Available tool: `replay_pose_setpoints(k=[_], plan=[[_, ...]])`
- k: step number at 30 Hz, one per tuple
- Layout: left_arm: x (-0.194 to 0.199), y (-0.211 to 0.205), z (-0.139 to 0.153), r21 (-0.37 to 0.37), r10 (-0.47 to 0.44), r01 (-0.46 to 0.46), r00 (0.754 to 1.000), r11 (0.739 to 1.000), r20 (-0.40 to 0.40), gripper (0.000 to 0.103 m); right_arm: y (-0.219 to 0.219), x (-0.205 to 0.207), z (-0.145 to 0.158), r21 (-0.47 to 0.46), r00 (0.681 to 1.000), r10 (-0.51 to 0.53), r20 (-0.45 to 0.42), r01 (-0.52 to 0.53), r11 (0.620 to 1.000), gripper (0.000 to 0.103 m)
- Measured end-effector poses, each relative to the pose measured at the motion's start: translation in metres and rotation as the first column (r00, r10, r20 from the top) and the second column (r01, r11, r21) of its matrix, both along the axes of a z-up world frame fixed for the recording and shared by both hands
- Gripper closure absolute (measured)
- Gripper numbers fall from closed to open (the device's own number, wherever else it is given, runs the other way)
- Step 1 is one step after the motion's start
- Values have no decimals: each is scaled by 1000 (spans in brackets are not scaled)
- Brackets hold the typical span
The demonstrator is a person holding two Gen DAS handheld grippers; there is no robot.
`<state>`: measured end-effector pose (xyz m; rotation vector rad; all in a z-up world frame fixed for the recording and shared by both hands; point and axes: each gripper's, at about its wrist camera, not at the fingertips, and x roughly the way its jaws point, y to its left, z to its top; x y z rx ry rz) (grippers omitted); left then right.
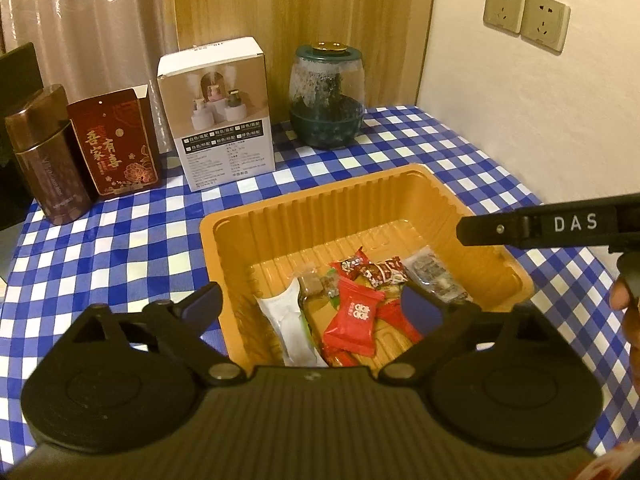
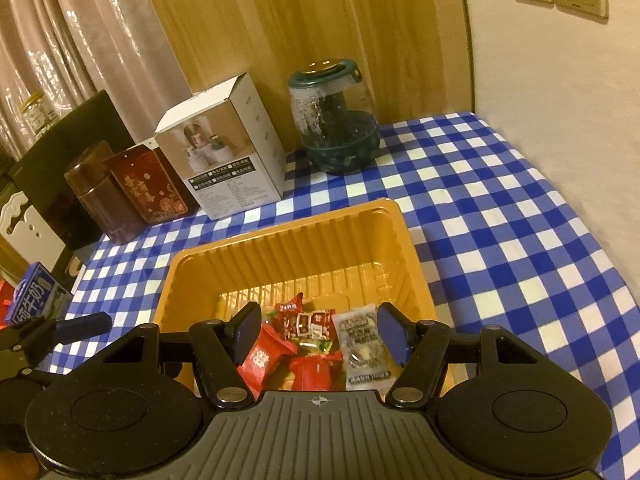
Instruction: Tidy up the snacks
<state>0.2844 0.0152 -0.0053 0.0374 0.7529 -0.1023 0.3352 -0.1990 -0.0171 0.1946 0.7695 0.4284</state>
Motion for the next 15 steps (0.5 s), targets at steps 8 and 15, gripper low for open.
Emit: replay_pose_setpoints(k=[8,15], plan=[[-27,-7,11,20,23,-24,1000,1000,13,0,-10,-28,7,-29,1000,0,1,0,1000,39],[-62,-4,25,-25,87,-86,995,996,42,0,-22,-59,18,-21,1000,-15,13,15,1000,39]])
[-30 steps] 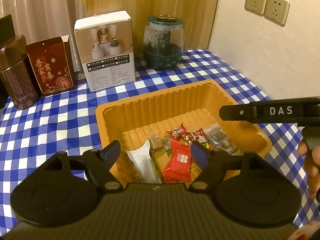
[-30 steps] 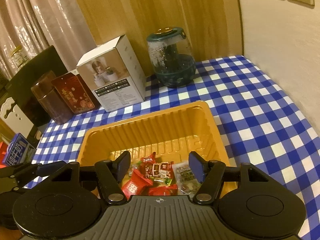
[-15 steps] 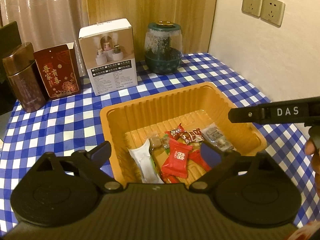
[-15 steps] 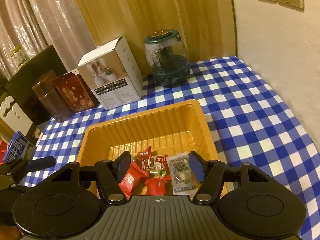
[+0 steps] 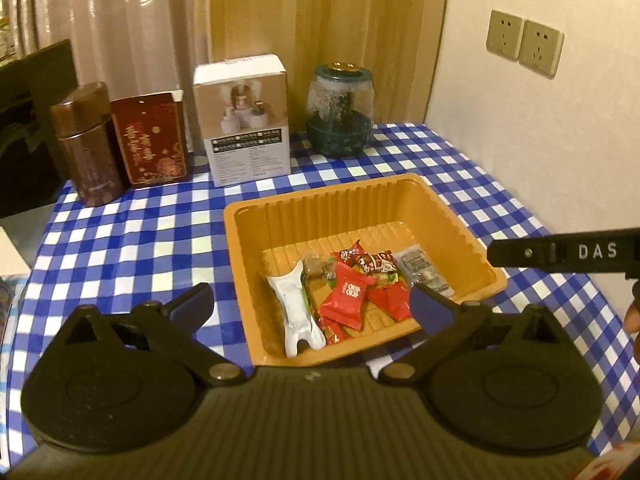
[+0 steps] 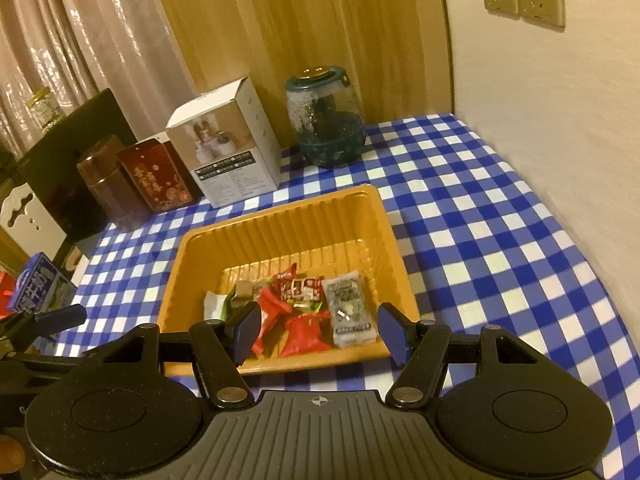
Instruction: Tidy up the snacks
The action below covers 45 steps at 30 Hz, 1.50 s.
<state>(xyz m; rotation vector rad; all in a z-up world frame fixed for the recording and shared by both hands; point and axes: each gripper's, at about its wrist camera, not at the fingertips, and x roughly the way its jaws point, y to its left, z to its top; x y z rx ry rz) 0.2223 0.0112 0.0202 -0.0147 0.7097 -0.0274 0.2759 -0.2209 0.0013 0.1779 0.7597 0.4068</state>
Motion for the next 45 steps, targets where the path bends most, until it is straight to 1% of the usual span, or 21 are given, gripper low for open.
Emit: replay_pose_setpoints(k=[9,15,21,25,30,35,41,45], plan=[[-55,-5,15,-36,59,-59,998,998,13,0,-6,-57,13,-3,1000,10,22,-9,1000,39],[-94,-13,30,-54,69,-67,997,996,27,0,-9,-96,21,-21,999,6,42,-5,1000,39],[-127,-18,44,-50,81,-79,996,996,35,0,-12,-135,32,-30,997,3,72,-1,1000,39],[-146,-21,50,-45,79,-77,996,996,38,0,-14,-157,36,-23,997,7,76,-5,1000,39],[-165,-27,58,-30,73,-72,997,997,31,0,-16,-182,40,-38,996,2,86,1,999,39],[-178,-30,62,-17,88,-88,996,996,24,0,-20,-201,42,-47,997,-4,81,8,999,39],[-192,-28,65,-10,104,-104,994,995,27,0,-27,-218,43,-60,996,-17,88,23,998,39],[-200,-29,65,-5,97,-97,995,995,31,0,-29,-227,45,-76,995,-18,94,25,997,39]])
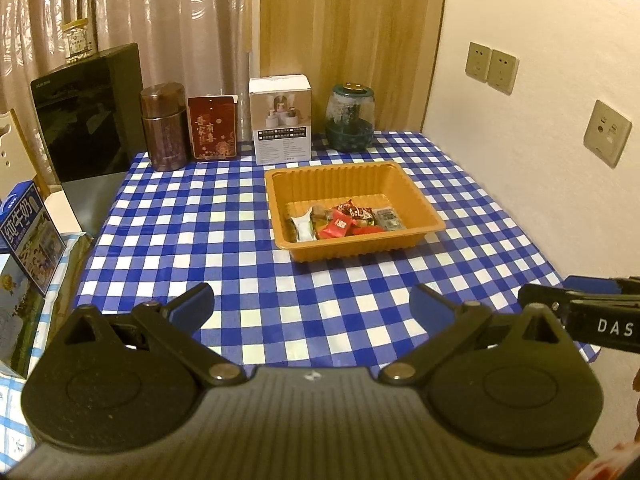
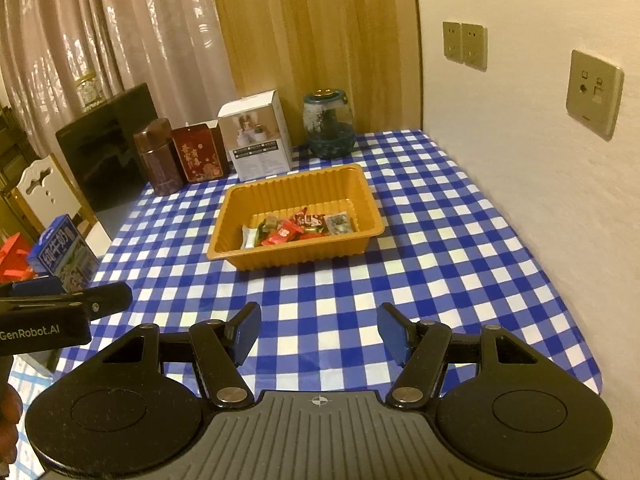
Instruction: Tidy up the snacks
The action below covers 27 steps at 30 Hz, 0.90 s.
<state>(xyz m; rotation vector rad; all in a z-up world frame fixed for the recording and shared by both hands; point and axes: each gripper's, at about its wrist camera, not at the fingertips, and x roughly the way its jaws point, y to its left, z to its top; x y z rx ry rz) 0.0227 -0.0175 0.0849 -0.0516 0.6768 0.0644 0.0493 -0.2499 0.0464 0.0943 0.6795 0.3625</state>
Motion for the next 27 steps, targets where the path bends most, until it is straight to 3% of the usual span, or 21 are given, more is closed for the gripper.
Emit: replay_pose_setpoints(k=[27], plan=[[-12,-4,3,13,-22,22,1000,1000,-3,0,4,-16,7,-15,1000,4,15,-4,1000,39]])
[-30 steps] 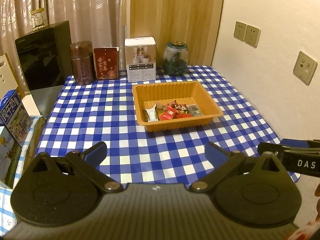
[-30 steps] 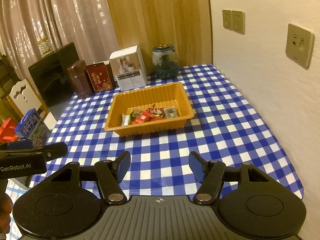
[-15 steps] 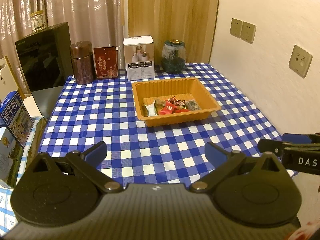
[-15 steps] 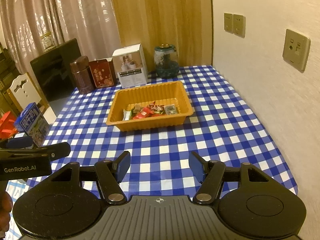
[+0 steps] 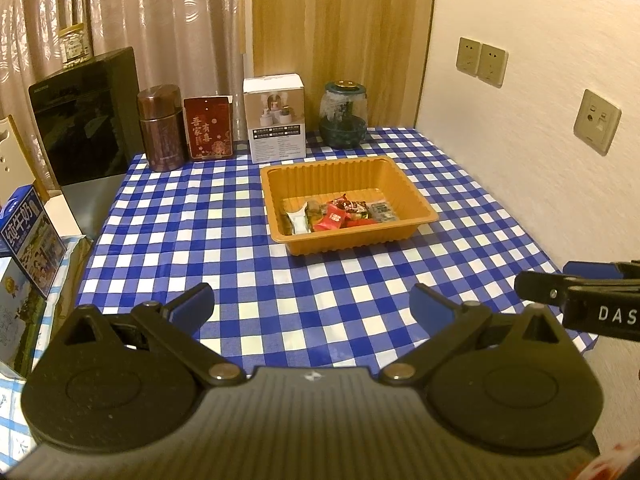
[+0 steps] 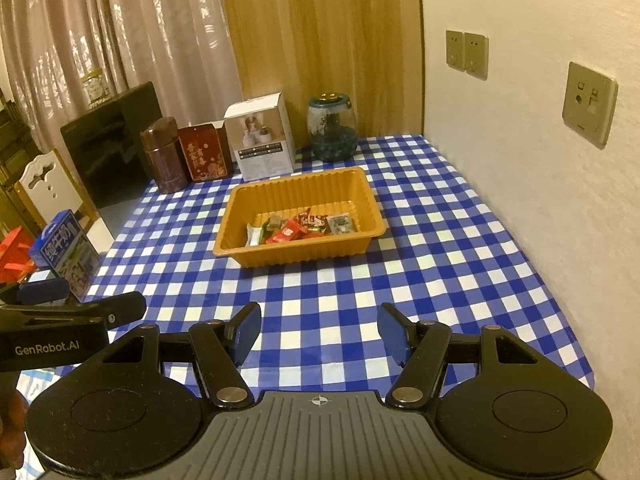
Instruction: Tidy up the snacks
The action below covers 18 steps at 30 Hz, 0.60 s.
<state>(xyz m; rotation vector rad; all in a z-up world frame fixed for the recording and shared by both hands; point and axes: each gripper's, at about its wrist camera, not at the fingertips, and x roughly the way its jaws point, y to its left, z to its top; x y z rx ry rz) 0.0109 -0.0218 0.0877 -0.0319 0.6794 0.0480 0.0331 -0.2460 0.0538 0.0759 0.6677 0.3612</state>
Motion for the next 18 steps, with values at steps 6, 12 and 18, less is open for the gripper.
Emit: replay_pose_setpoints(k=[6,12,18], plan=[[1,-1,2,-1,-3,3,1000,1000,2,0,-1,2,2,1,1000,-4,4,4,1000,39],[1,-1,1,1,-4,4,1000,1000,2,0,-2,2,3,2,1000,-4,1,4,1000,39],[2,-2,0,2,-5,5,1000,1000,2,0,1,3,4,1,1000,-3,3,3,1000,39]])
